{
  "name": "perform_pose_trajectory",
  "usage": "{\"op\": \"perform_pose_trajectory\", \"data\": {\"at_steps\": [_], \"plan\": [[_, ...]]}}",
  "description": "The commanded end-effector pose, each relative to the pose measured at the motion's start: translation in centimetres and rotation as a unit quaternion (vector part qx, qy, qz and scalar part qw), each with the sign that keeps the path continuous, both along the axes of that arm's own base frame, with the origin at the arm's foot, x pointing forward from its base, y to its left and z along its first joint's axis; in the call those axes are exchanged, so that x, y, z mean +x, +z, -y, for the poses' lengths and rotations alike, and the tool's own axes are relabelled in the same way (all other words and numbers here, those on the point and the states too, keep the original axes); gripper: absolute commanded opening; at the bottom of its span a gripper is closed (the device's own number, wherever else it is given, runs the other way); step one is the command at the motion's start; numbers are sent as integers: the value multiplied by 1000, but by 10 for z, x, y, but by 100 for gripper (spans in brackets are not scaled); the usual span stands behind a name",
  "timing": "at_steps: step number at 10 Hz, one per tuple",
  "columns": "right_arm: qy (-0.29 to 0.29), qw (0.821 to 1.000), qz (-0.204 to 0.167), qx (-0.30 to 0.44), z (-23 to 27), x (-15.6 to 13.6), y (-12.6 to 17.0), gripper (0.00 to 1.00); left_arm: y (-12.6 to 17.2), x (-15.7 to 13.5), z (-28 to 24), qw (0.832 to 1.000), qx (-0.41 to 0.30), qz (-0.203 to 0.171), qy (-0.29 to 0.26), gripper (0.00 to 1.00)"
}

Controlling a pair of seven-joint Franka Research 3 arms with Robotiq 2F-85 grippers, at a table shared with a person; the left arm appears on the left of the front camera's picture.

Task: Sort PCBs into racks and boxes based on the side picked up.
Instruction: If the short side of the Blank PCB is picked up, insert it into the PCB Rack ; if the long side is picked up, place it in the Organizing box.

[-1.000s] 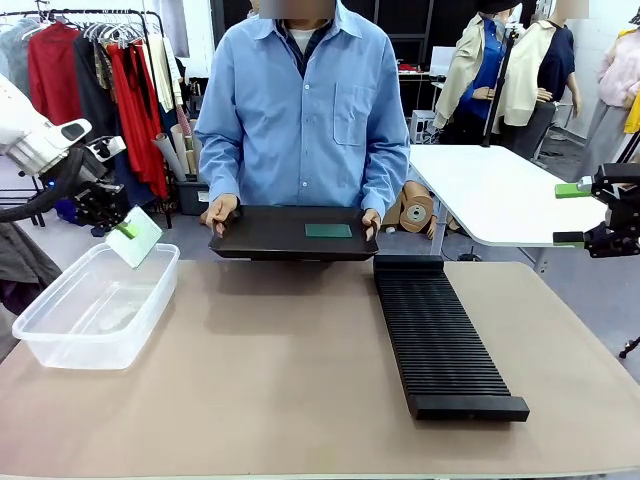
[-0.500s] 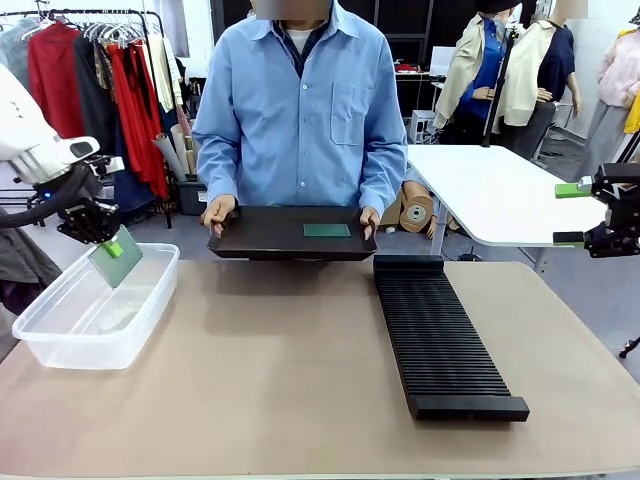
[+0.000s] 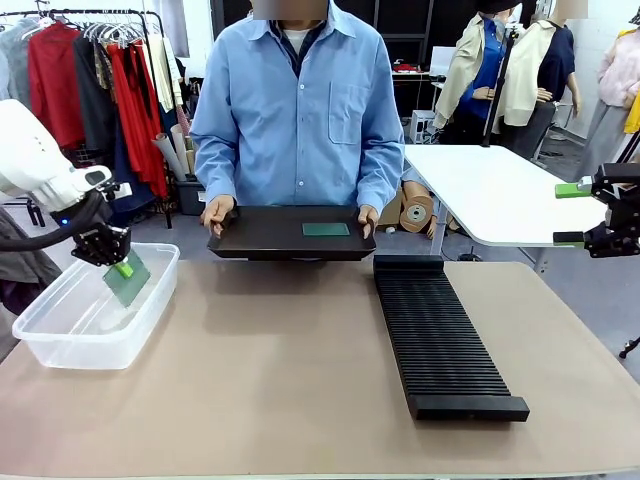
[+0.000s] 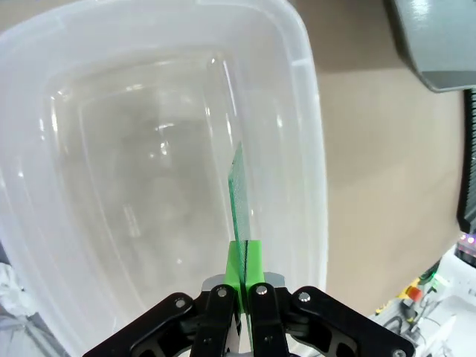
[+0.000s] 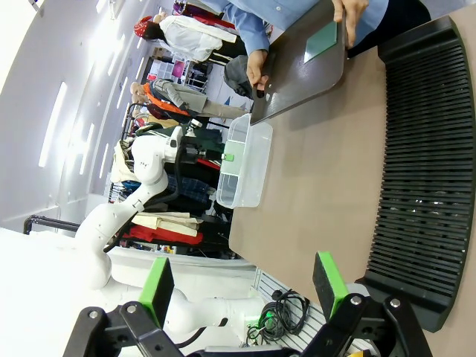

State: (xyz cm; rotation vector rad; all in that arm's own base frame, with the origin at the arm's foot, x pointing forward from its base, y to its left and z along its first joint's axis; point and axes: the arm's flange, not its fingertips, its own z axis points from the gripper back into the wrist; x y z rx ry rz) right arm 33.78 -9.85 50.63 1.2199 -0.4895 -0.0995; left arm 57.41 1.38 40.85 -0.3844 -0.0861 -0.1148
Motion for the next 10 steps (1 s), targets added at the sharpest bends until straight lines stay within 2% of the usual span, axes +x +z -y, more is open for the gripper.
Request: {"op": "perform_pose_trajectory", "data": {"at_steps": [1, 4, 10], "plan": [[2, 1000, 8, 3, 0, 1, 2, 100, -9, -1, -1, 1000, -6, -5, 10, 0], [2, 1000, 8, 3, 0, 1, 2, 100, -34, -1, -2, 1000, -2, -30, 4, 0], [2, 1000, 8, 3, 0, 1, 2, 100, -47, 5, -1, 1000, 5, -20, -5, 0]]}}
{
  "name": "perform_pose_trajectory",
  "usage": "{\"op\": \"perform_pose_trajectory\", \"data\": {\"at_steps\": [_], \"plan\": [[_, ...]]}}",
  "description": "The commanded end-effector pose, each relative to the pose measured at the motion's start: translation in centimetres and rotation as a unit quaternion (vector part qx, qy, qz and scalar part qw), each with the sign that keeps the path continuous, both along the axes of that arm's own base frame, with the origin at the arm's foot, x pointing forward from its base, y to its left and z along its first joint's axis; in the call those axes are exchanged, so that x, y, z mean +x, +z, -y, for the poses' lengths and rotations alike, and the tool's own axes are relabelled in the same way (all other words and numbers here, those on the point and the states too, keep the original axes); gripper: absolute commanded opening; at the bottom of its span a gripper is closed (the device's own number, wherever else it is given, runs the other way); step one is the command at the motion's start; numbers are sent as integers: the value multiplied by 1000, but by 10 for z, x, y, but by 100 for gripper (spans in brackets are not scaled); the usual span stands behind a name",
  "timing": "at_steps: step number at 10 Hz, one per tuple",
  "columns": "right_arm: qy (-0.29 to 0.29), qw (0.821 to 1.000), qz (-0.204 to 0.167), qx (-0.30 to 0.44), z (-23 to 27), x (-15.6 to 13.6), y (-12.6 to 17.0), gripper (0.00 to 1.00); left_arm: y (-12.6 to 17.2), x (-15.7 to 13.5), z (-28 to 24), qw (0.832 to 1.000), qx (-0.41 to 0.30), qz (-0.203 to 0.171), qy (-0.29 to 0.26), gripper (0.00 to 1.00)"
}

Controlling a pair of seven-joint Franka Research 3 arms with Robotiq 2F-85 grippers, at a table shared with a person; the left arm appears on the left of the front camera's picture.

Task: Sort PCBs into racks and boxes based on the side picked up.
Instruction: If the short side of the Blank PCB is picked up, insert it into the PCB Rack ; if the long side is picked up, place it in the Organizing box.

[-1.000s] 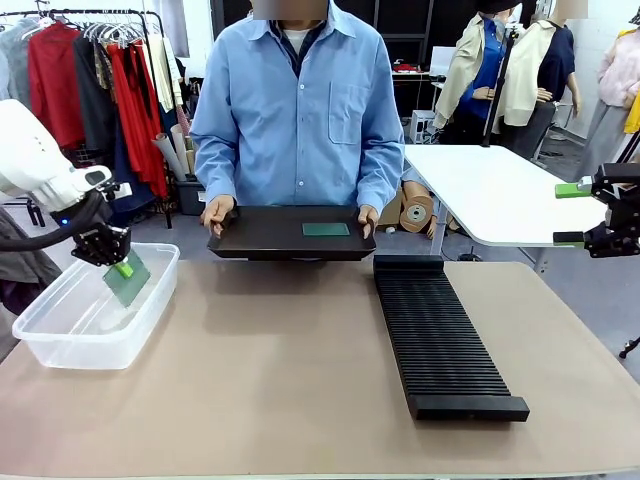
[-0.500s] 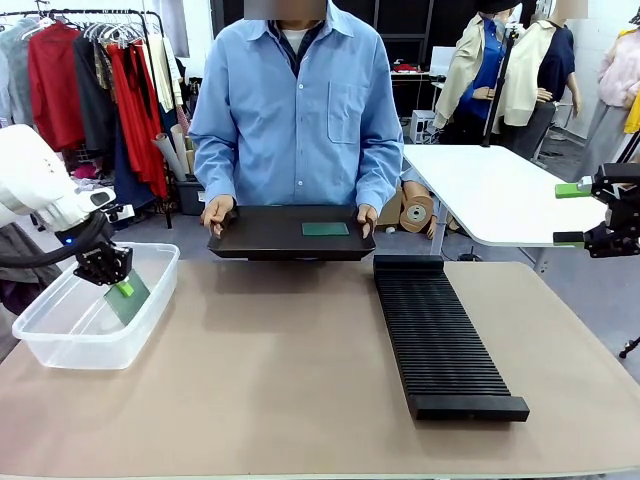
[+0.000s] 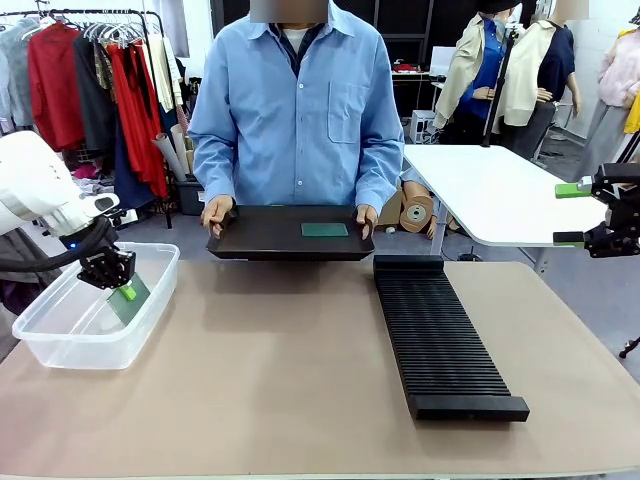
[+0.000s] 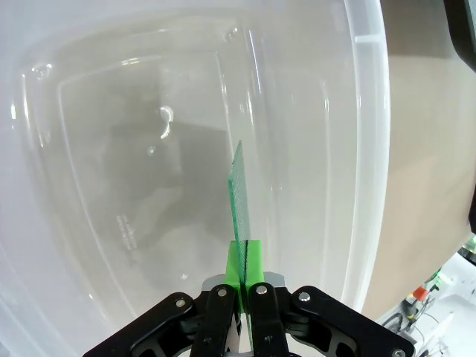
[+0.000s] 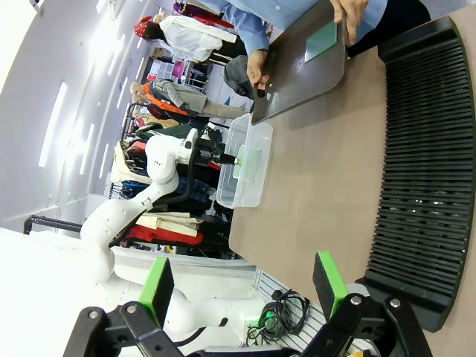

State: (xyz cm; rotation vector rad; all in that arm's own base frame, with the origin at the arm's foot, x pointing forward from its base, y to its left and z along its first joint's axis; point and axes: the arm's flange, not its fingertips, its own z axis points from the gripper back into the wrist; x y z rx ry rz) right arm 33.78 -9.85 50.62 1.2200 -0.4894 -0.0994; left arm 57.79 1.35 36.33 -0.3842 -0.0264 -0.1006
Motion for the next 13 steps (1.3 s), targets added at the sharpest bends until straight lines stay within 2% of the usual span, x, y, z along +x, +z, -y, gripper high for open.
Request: {"op": "perform_pose_trajectory", "data": {"at_steps": [1, 5, 6, 10, 13], "plan": [[2, 1000, 8, 3, 0, 1, 2, 100, 0, 4, -1, 1000, 9, 15, -1, 10], [2, 1000, 8, 3, 0, 1, 2, 100, 5, 5, -2, 1000, 17, 22, 0, 87], [2, 1000, 8, 3, 0, 1, 2, 100, 8, 4, -2, 999, 25, 26, 0, 100], [2, 1000, 8, 3, 0, 1, 2, 100, 42, -6, -5, 992, 99, 75, 5, 100], [2, 1000, 8, 3, 0, 1, 2, 100, 64, -11, -3, 989, 122, 89, -4, 100]]}}
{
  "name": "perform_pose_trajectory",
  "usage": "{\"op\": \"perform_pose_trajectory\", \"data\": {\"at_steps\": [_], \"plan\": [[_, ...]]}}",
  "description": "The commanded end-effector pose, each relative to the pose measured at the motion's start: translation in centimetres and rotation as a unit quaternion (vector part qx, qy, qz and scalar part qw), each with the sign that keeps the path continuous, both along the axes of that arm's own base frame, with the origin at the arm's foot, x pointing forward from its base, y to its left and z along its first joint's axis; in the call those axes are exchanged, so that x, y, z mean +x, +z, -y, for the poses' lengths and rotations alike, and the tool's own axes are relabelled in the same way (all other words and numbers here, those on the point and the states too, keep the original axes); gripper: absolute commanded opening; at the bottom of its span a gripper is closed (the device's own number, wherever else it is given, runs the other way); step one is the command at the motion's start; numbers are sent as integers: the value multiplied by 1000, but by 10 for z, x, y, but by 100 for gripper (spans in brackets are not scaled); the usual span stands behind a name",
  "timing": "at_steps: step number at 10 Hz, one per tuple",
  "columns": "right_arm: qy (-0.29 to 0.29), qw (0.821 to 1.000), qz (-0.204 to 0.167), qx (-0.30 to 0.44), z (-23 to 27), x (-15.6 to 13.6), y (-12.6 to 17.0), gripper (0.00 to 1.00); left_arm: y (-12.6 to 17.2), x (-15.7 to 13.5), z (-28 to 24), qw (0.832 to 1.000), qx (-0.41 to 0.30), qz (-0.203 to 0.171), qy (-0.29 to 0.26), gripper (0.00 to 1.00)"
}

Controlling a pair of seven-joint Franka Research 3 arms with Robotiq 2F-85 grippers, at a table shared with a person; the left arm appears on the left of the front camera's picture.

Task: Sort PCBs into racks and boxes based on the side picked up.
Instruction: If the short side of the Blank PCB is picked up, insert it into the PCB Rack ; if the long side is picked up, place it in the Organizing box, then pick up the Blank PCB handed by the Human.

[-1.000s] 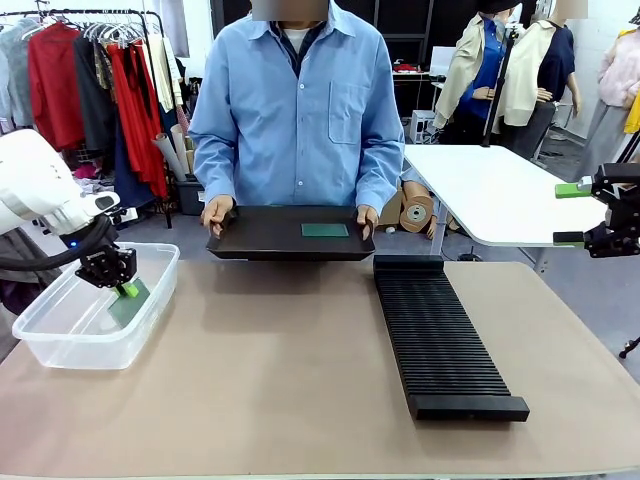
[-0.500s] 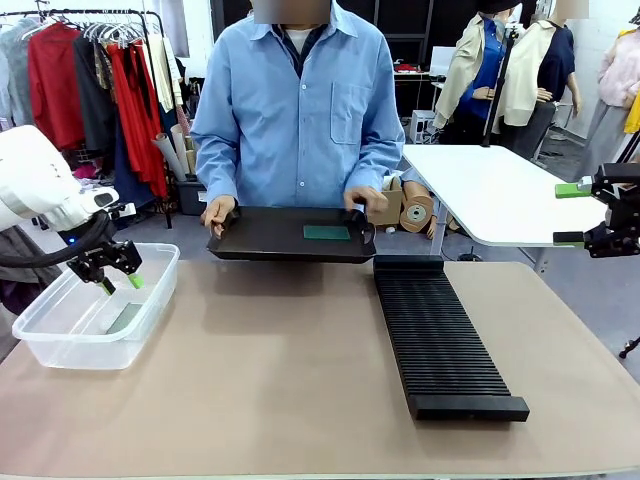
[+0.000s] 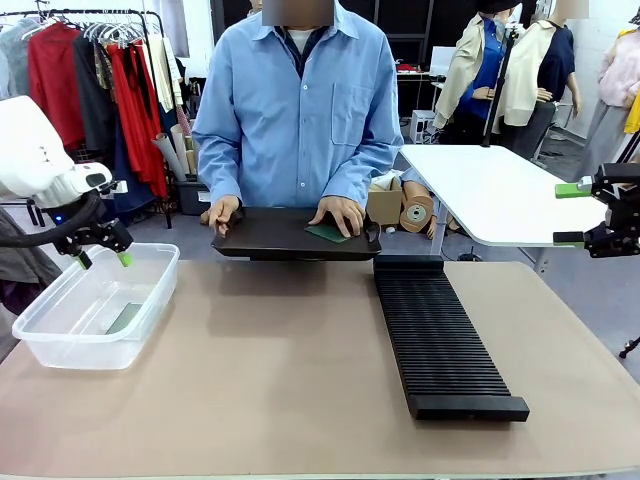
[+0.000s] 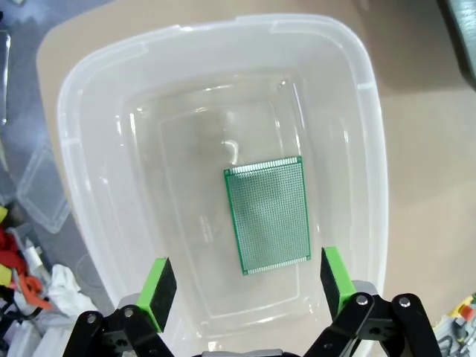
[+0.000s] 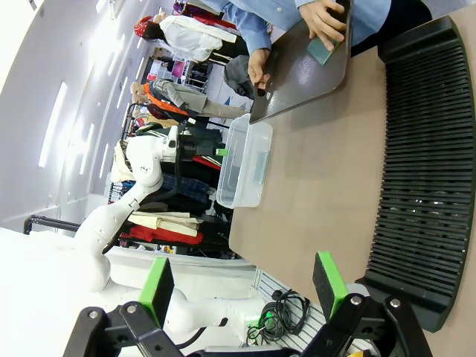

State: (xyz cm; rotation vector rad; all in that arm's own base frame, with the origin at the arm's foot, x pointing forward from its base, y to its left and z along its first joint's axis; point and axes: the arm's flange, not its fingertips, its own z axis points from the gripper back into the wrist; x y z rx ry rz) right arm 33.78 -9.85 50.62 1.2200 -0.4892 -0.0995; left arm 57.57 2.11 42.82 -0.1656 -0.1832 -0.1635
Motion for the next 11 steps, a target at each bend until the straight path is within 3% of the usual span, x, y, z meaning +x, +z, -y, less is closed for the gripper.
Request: {"op": "perform_pose_trajectory", "data": {"at_steps": [1, 9, 11], "plan": [[2, 1000, 8, 3, 0, 1, 2, 100, 5, -11, 6, 1000, 17, 9, 7, 100], [2, 1000, 8, 3, 0, 1, 2, 100, 9, -12, 6, 1000, 2, 5, 2, 100], [2, 1000, 8, 3, 0, 1, 2, 100, 11, -10, -6, 993, -114, -22, -3, 100]]}}
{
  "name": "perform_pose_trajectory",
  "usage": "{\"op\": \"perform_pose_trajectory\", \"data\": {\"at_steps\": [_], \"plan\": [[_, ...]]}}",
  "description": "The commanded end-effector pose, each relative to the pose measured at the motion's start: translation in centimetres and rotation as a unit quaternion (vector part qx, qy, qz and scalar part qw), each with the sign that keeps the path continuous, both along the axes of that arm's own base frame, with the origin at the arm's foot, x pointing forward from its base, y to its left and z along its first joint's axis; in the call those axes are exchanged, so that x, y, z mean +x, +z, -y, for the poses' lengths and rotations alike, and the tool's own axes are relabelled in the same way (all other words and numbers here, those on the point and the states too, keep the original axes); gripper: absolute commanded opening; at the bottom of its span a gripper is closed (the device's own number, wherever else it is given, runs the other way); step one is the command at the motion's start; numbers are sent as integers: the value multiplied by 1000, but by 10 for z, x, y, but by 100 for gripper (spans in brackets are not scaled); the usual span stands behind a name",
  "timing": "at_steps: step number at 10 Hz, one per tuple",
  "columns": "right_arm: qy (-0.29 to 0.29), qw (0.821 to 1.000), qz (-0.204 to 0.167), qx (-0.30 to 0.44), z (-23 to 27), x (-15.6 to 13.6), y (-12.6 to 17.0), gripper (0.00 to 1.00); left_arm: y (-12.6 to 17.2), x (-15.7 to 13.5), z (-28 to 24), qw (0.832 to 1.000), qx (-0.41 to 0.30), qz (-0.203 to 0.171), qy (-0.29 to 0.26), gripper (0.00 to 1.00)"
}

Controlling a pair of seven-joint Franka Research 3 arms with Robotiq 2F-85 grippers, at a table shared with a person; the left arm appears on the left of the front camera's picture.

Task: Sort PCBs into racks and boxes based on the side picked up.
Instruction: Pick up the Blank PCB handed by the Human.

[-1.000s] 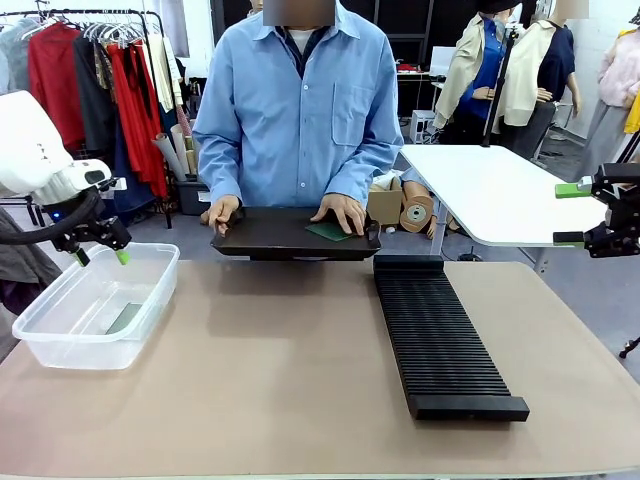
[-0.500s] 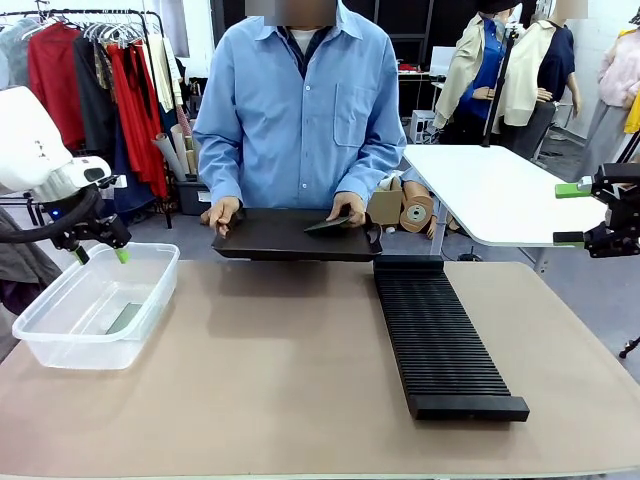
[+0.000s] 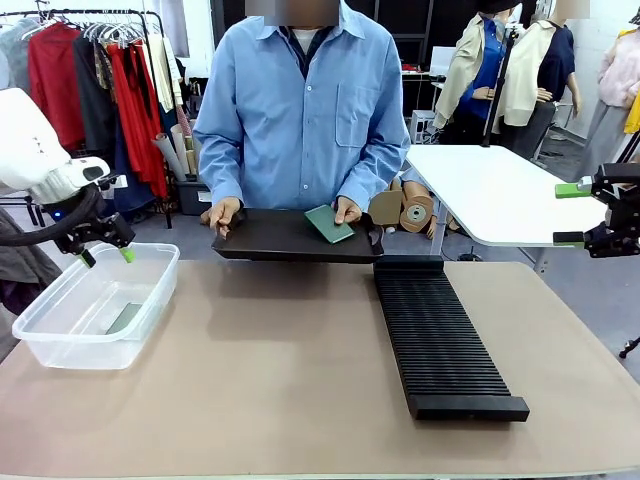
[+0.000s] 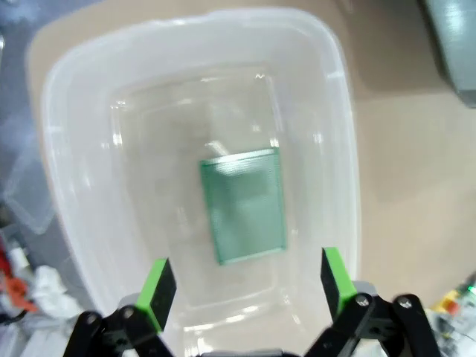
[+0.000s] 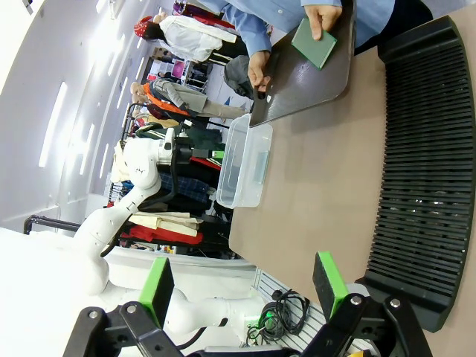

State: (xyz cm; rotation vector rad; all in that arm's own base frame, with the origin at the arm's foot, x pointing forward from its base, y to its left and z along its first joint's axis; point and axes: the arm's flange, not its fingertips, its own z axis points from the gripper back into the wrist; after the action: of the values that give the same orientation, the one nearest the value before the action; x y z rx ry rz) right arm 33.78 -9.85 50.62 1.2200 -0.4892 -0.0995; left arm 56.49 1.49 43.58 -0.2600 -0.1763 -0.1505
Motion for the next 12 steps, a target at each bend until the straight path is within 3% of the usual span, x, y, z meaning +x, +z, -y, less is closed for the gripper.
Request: {"op": "perform_pose_trajectory", "data": {"at_steps": [1, 2, 3, 6, 8, 10, 11, 12], "plan": [[2, 1000, 8, 3, 0, 1, 2, 100, 3, 2, -23, 990, -136, -34, -4, 100], [2, 1000, 8, 3, 0, 1, 2, 100, 4, 3, -33, 975, -216, -53, -12, 100], [2, 1000, 8, 3, 0, 1, 2, 100, 4, 4, -43, 948, -310, -64, -26, 100], [2, 1000, 8, 3, 0, 1, 2, 100, -4, 13, -51, 879, -474, -39, -35, 100], [2, 1000, 8, 3, 0, 1, 2, 100, -3, 15, -48, 837, -546, -22, -37, 100], [2, 1000, 8, 3, 0, 1, 2, 100, -2, 18, -45, 809, -587, 12, -38, 100], [2, 1000, 8, 3, 0, 1, 2, 100, -2, 19, -44, 805, -592, 26, -33, 100], [2, 1000, 8, 3, 0, 1, 2, 100, -4, 20, -45, 813, -580, 34, -25, 100]]}}
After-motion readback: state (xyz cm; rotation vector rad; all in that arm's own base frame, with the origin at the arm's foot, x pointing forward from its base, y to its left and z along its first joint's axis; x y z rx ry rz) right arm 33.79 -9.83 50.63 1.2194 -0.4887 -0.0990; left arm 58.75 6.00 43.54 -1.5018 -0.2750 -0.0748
